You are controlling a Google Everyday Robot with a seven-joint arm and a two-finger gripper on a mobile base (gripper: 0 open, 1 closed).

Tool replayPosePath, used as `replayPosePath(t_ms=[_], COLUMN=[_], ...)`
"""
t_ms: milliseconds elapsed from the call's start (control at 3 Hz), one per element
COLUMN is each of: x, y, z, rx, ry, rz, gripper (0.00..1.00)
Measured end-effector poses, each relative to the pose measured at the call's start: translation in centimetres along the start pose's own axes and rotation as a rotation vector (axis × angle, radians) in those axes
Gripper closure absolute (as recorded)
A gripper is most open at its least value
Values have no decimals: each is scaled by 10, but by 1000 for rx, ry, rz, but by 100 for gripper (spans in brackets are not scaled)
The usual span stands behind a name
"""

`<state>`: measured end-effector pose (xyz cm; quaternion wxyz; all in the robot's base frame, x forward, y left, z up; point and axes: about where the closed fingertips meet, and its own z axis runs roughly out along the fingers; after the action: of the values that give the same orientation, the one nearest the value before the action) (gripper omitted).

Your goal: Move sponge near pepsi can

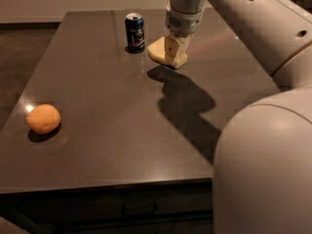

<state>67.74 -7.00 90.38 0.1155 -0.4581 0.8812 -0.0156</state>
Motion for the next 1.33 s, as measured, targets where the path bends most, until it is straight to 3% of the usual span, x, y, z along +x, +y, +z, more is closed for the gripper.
replayPosePath(t_ms=[333,667,1000,1333], x=[-23,-33,-46,-56], y=[-23,-31,-32,-33], z=[14,25,44,60], rx=[-3,-12,-31,-40], ry=[-36,-46,-38,-36], rz=[49,65,66,68], gripper=[100,100,85,54])
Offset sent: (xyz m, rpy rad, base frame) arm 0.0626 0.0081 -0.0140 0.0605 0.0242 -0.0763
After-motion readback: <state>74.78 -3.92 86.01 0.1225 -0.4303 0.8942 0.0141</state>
